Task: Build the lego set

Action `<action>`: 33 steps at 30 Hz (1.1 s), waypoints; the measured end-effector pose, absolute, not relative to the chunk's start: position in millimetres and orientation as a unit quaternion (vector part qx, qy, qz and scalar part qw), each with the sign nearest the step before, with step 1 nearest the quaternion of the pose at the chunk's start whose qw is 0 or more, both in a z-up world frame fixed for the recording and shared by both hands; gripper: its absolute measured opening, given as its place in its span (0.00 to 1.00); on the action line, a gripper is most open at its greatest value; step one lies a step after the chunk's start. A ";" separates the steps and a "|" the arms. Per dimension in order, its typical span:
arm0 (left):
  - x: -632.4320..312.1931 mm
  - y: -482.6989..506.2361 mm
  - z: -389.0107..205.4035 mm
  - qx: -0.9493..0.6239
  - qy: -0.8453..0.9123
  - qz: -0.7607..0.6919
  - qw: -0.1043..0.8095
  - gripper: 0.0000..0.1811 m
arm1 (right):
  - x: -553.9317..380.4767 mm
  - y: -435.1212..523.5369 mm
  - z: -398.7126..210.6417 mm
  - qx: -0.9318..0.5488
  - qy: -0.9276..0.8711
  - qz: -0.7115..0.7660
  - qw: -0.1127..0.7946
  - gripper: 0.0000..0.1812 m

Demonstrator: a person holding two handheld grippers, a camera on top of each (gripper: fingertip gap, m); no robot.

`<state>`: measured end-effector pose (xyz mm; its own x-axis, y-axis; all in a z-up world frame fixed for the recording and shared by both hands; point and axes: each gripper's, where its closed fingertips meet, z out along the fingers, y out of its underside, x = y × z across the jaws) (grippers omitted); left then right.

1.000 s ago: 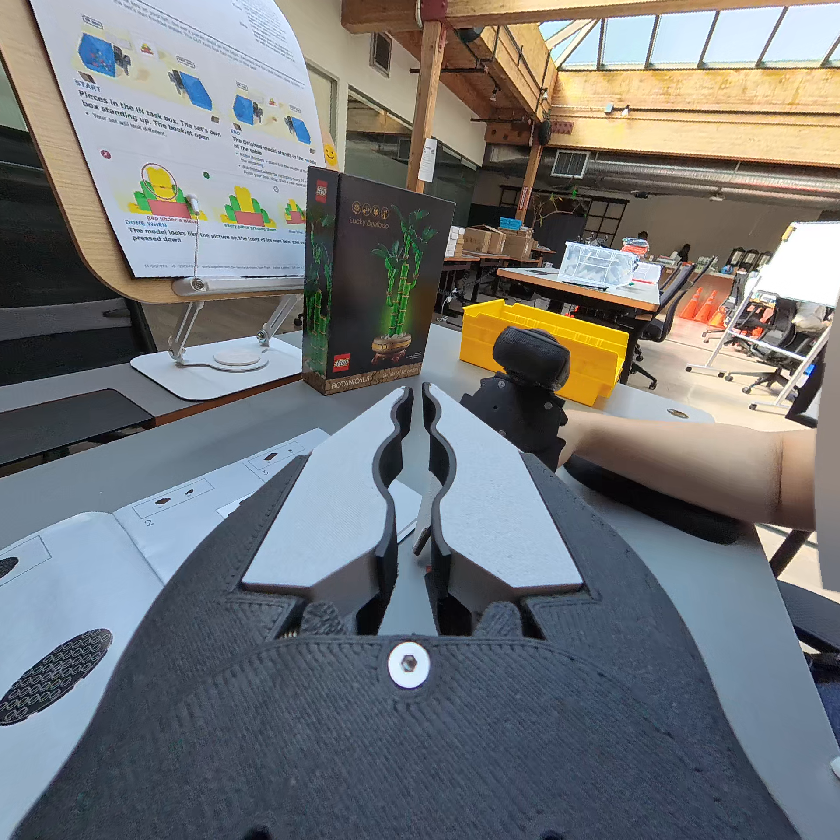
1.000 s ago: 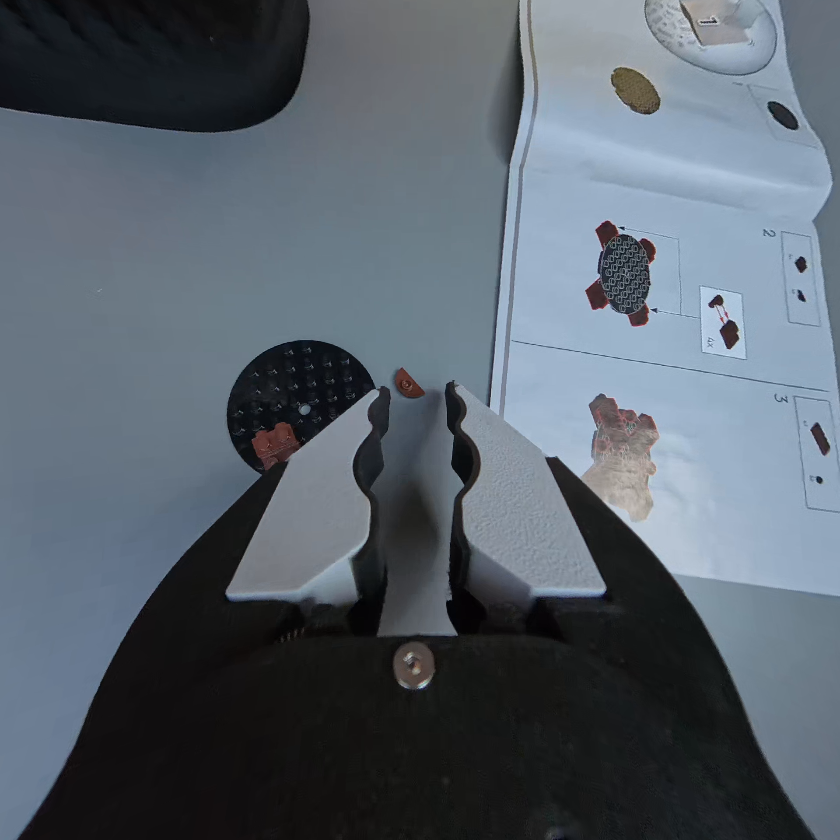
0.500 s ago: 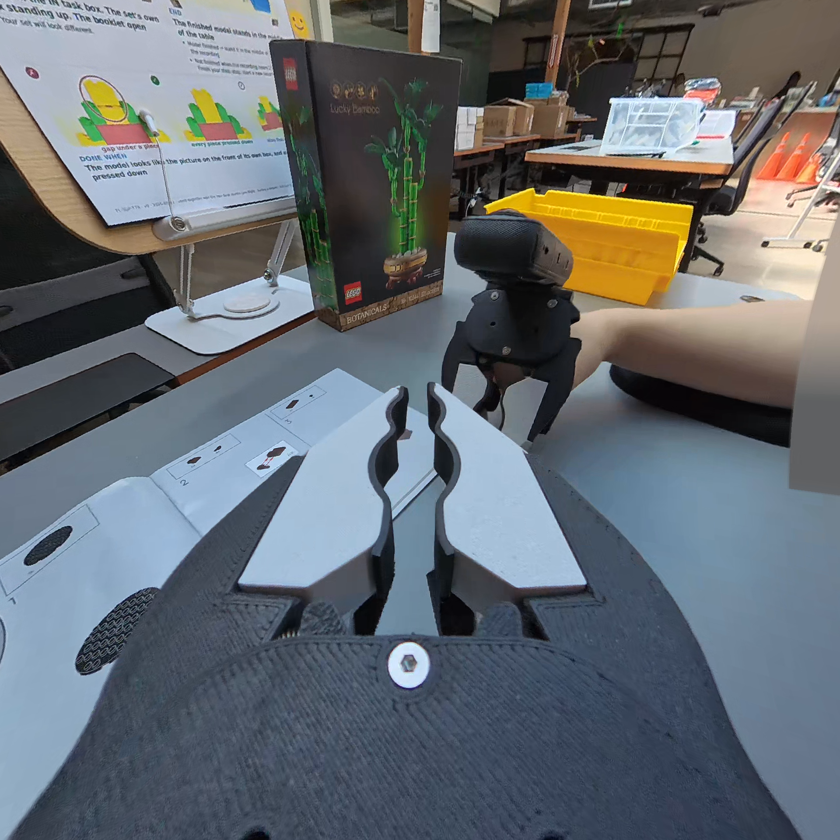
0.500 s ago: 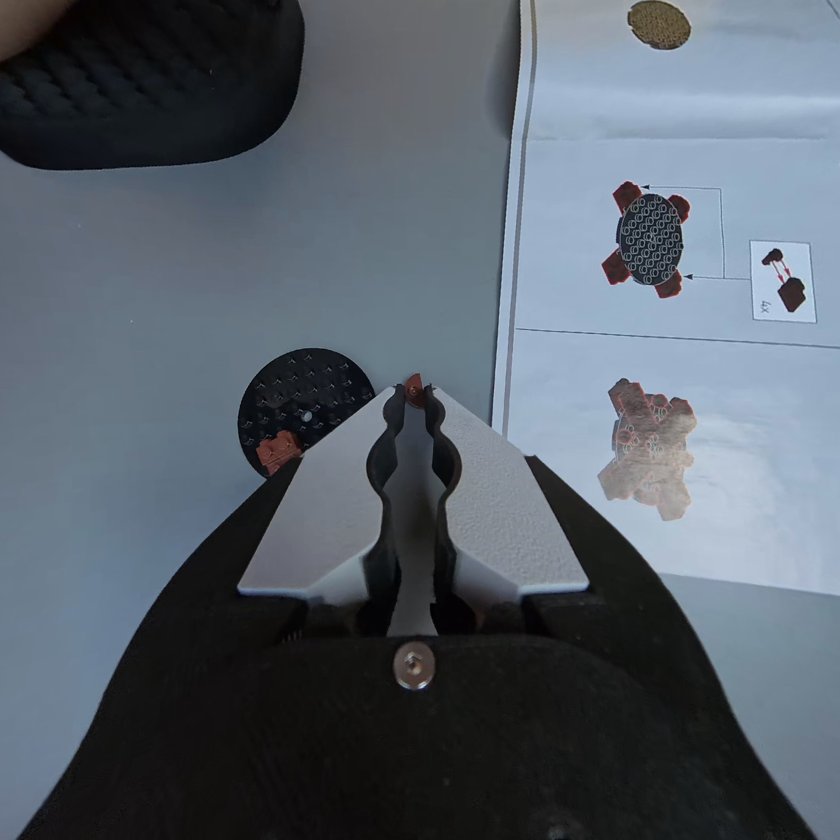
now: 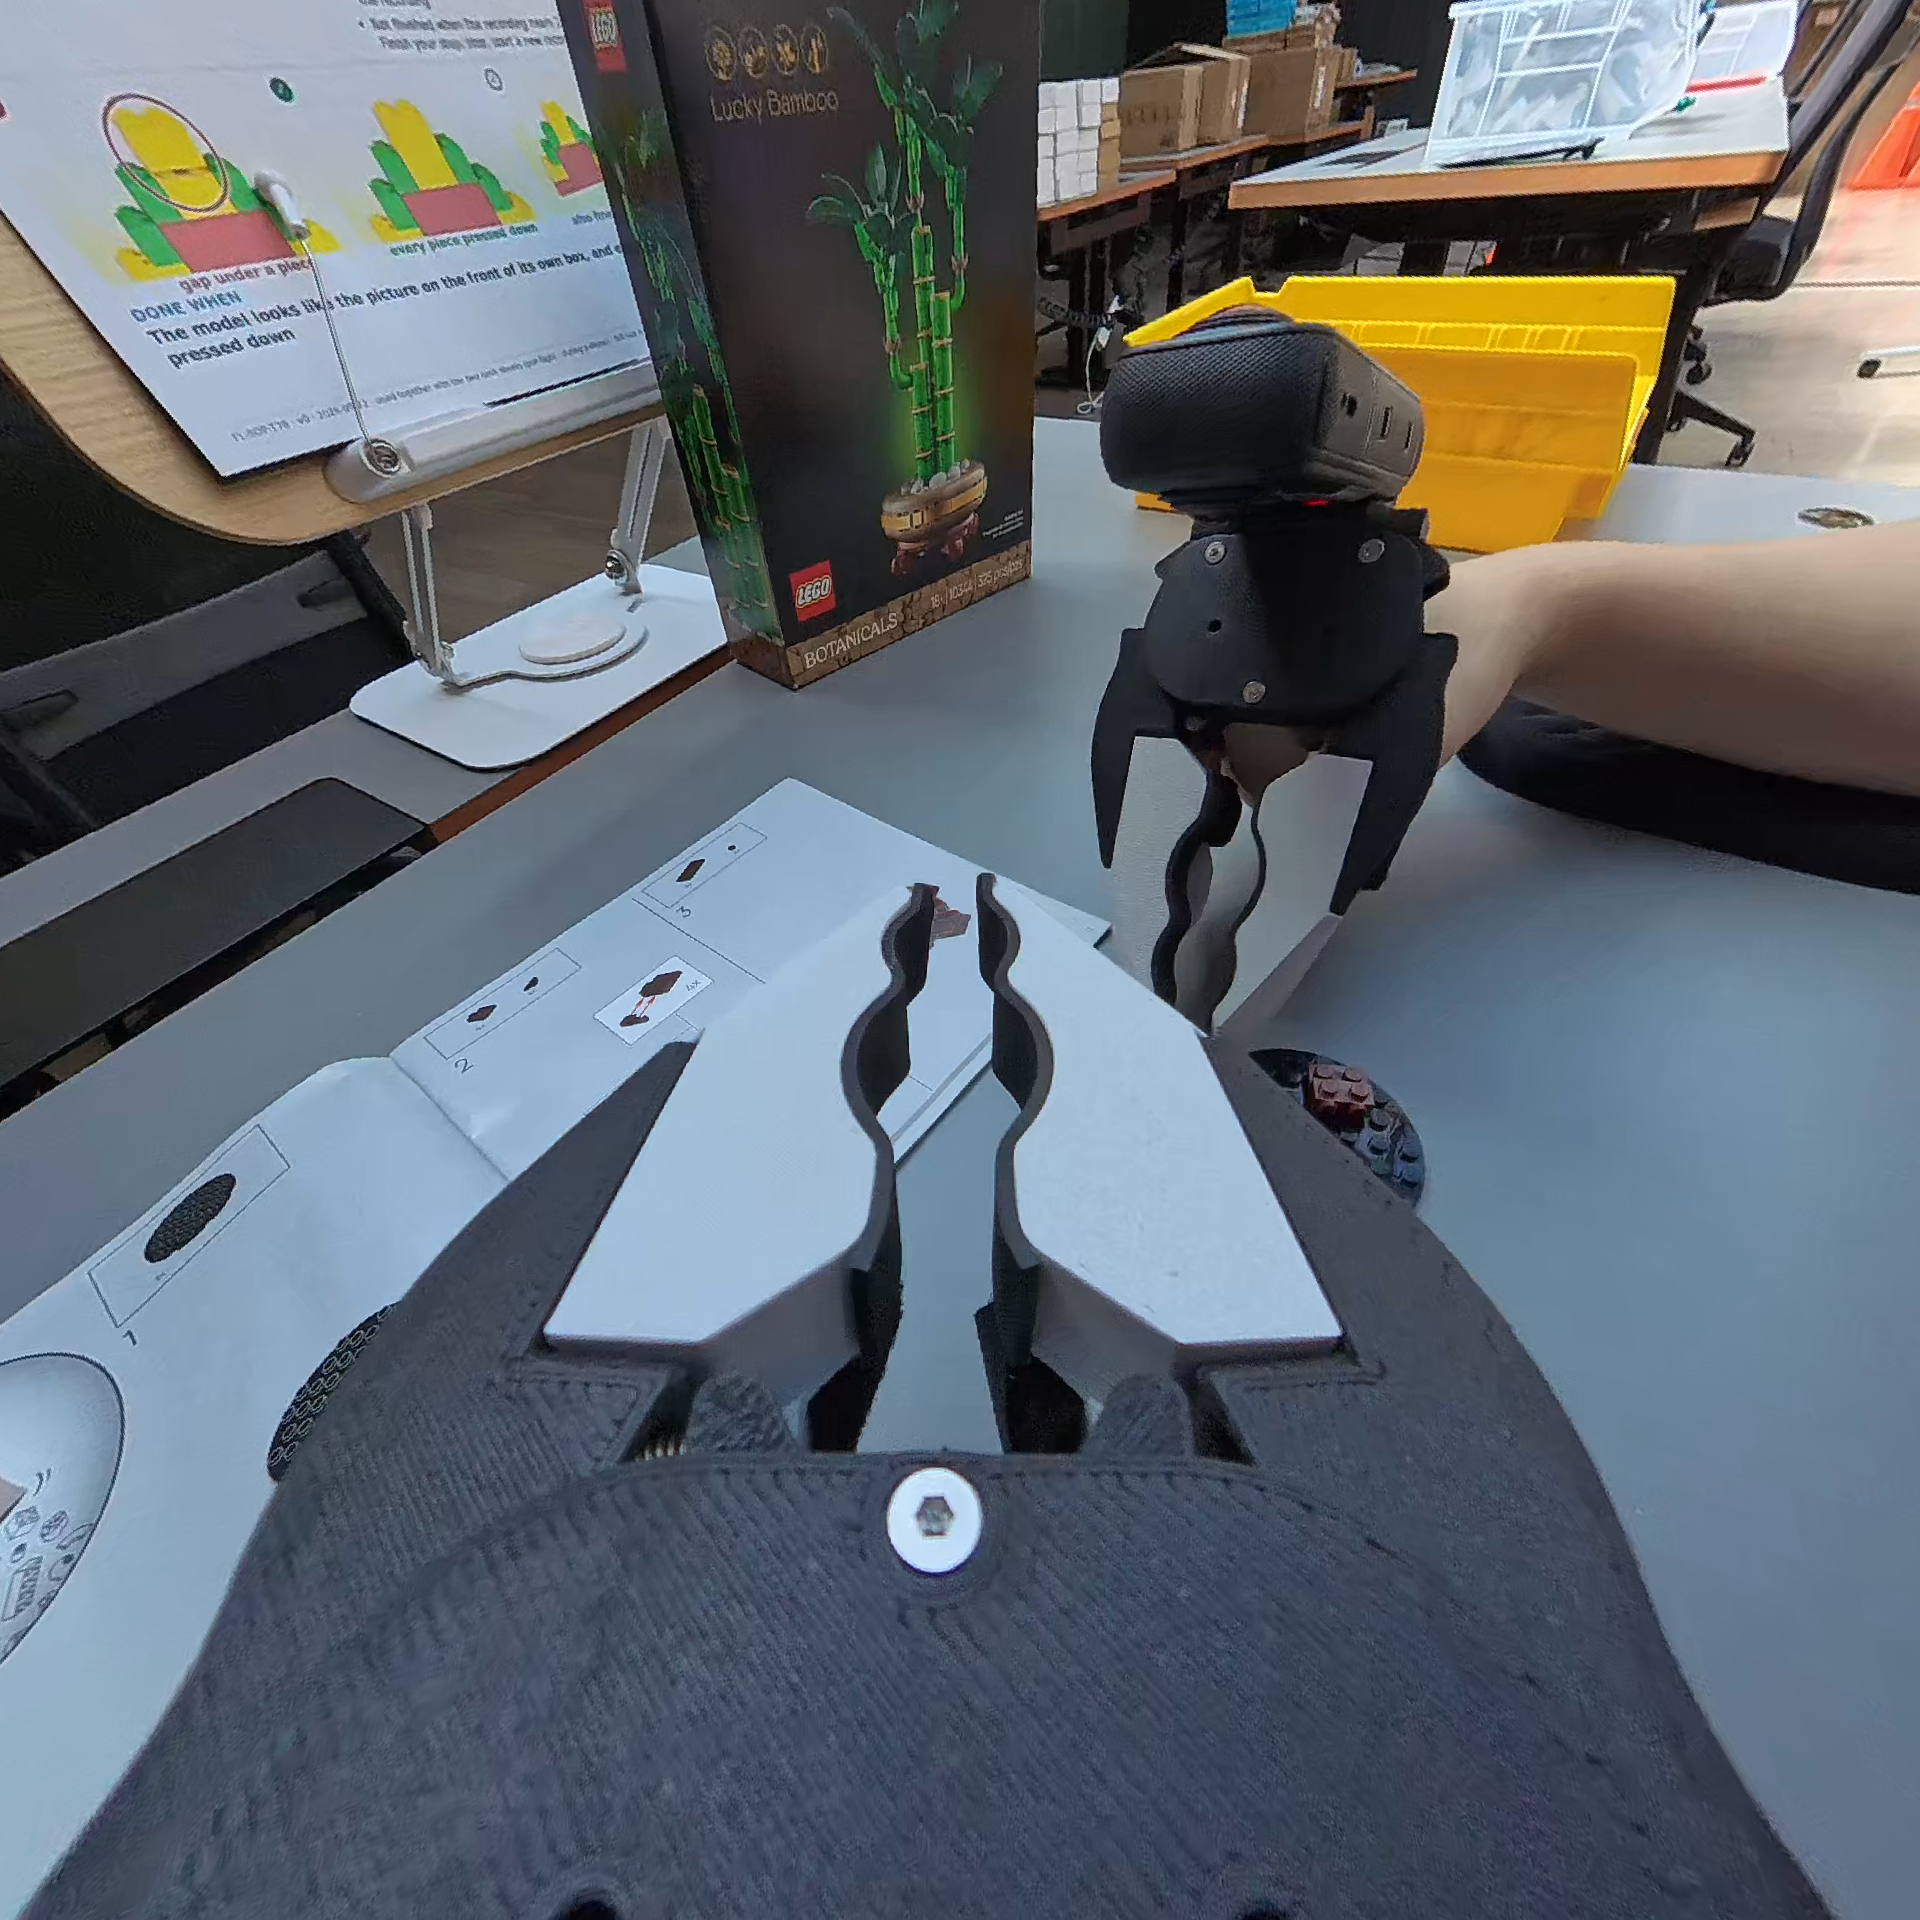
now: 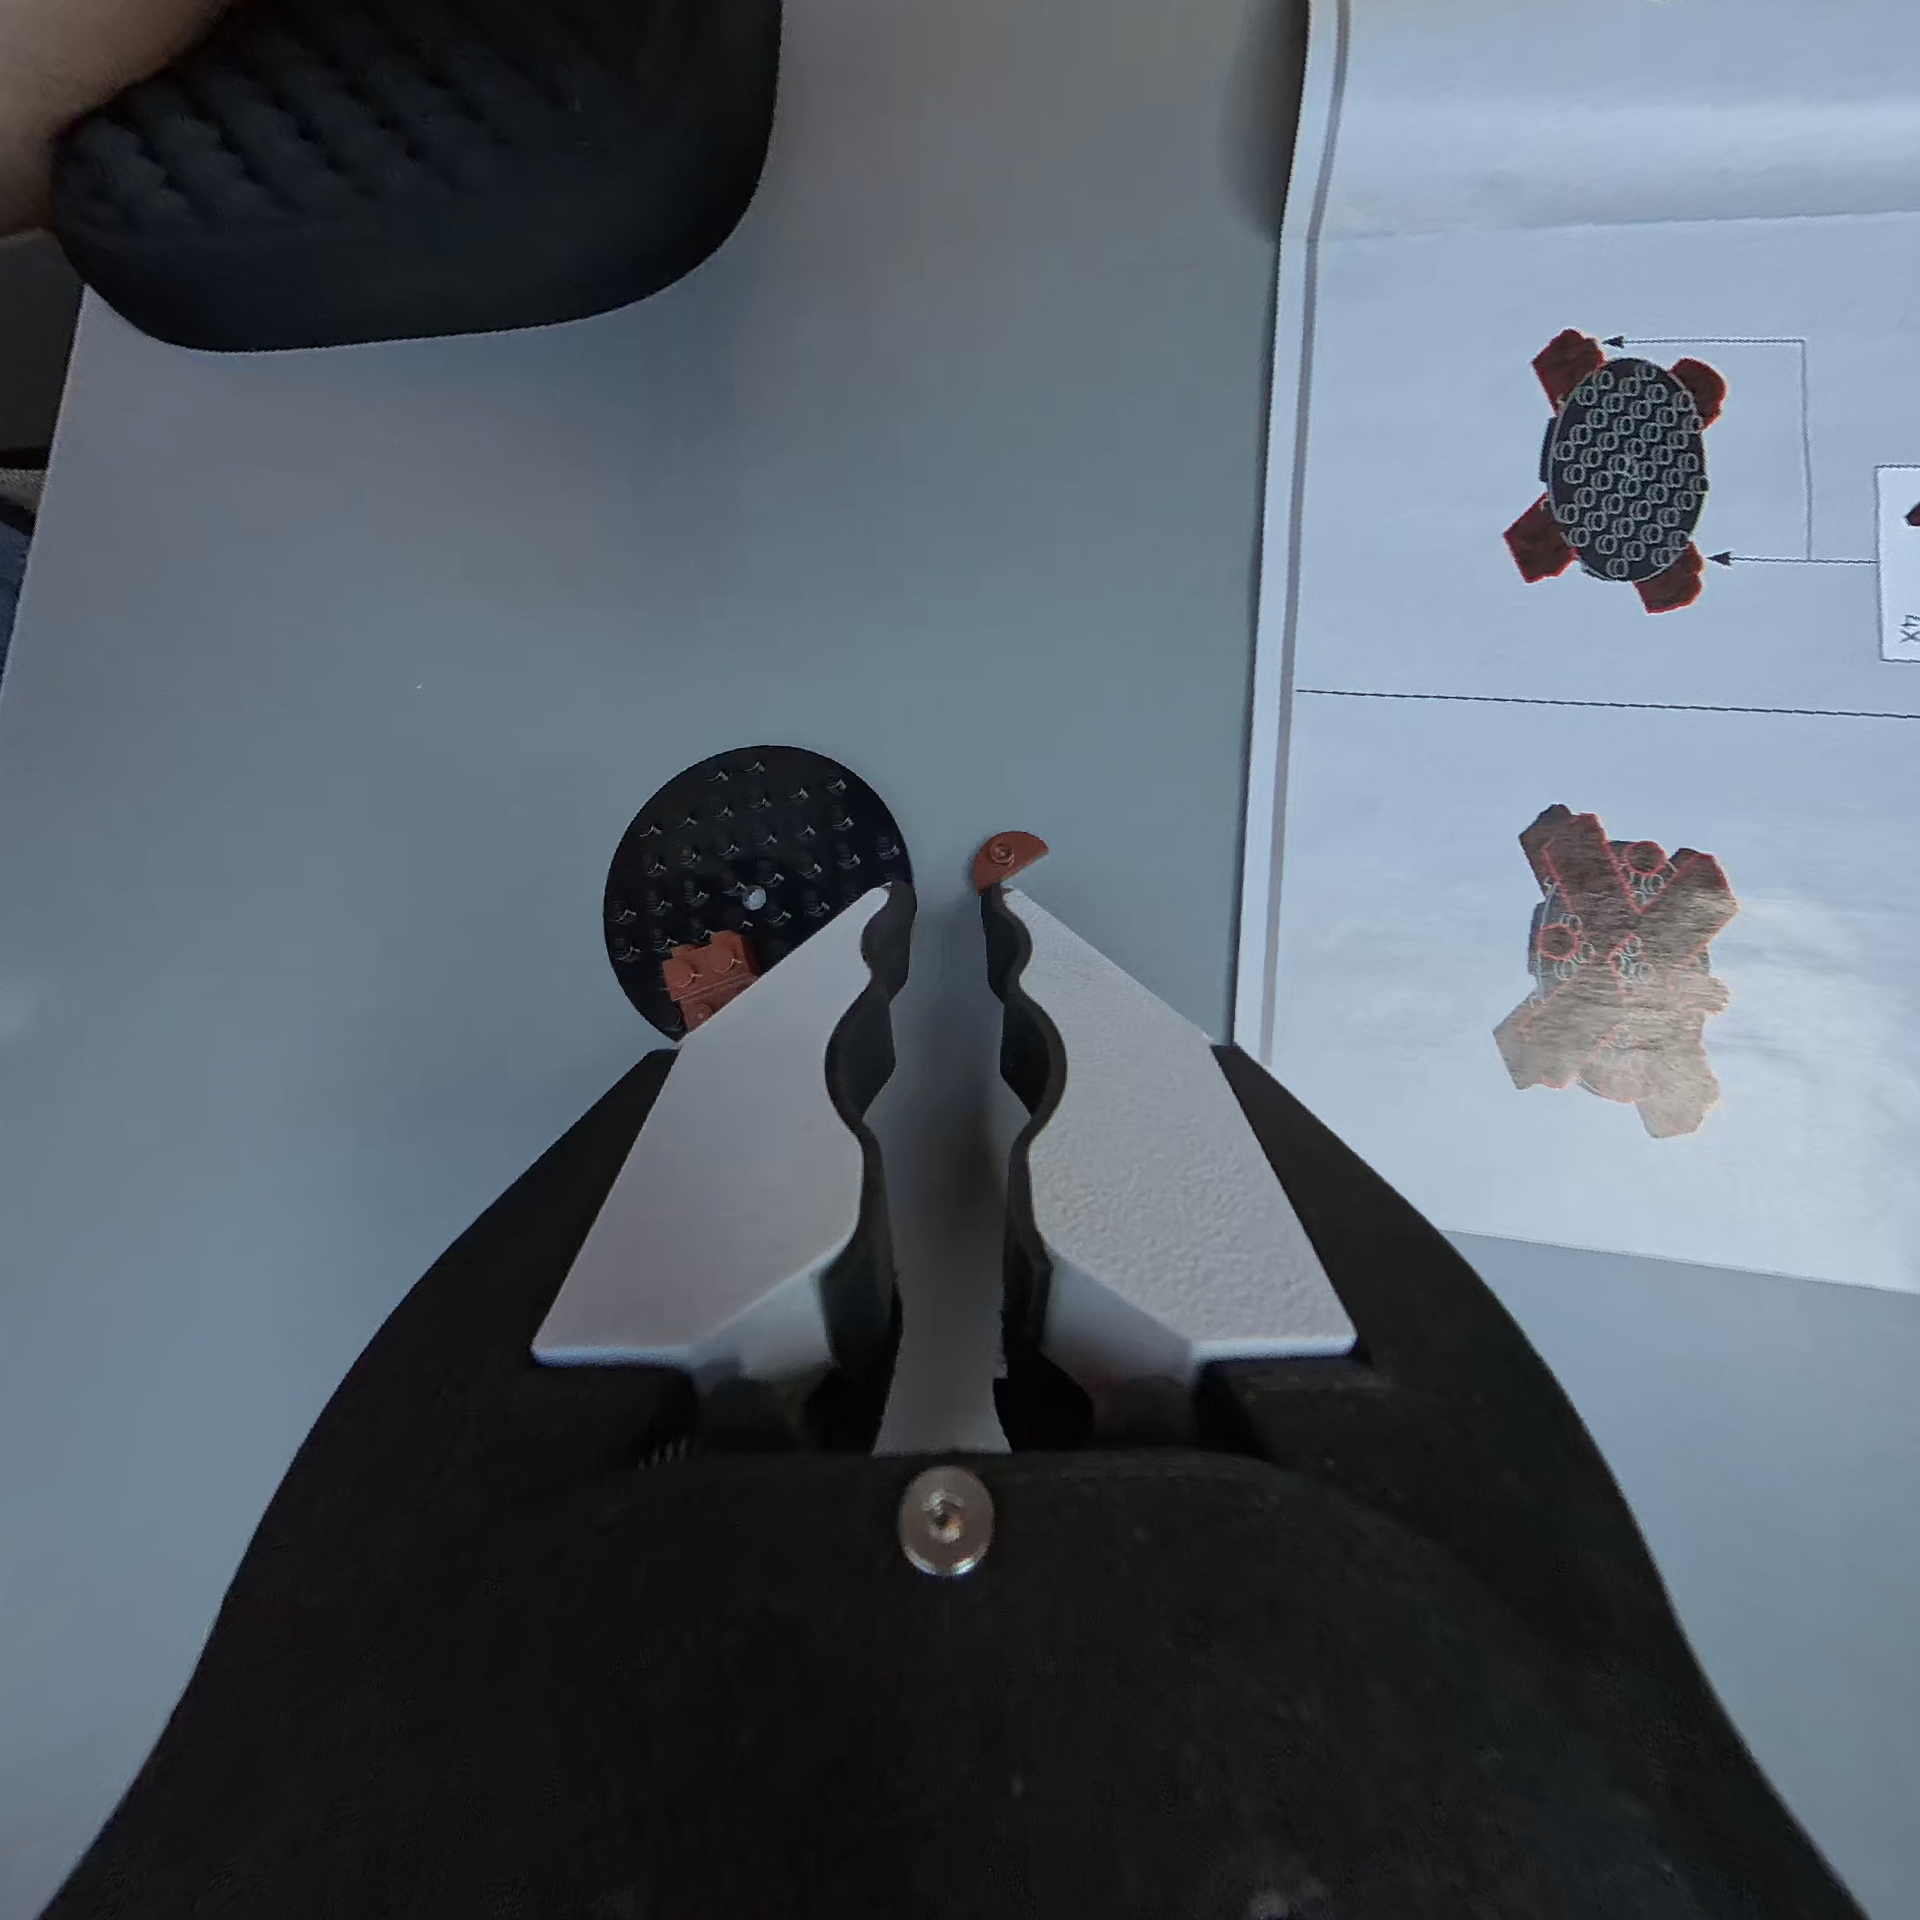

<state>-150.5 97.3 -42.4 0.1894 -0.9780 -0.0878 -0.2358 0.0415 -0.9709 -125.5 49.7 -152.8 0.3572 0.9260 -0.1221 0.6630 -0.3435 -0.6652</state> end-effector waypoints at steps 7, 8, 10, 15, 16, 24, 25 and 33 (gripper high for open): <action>-143.5 86.6 -51.8 -0.577 0.549 -0.355 0.489 0.04 | -127.2 46.9 -149.5 -0.776 -0.501 0.276 0.265 0.05; -143.6 86.6 -51.8 -0.578 0.549 -0.355 0.489 0.04 | -125.5 46.6 -149.4 -0.776 -0.501 0.277 0.264 0.03; -144.3 87.8 -52.0 -0.580 0.547 -0.353 0.489 0.04 | -122.8 50.5 -151.4 -0.780 -0.499 0.265 0.270 0.01; -145.3 90.4 -52.1 -0.583 0.545 -0.350 0.491 0.04 | -150.5 51.8 -154.3 -0.762 -0.515 0.265 0.290 0.00; -145.6 91.1 -52.4 -0.584 0.545 -0.348 0.491 0.04 | -155.7 52.7 -154.2 -0.755 -0.523 0.258 0.299 0.00; -147.4 93.3 -68.5 -0.605 0.558 -0.328 0.463 0.04 | -119.7 62.9 -143.0 -0.764 -0.504 0.224 0.333 0.06; -146.7 91.7 -77.0 -0.613 0.568 -0.318 0.448 0.05 | -117.7 63.7 -143.5 -0.767 -0.499 0.229 0.333 0.09; -138.0 70.6 -104.6 -0.615 0.621 -0.284 0.393 0.06 | -128.5 54.8 -150.7 -0.762 -0.511 0.242 0.316 0.07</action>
<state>-138.0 70.6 -104.6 0.0666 -0.9881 -0.1383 -0.5409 0.0807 -0.8372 -128.5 54.8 -150.7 0.3606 0.9316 -0.0461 0.6255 -0.2782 -0.7290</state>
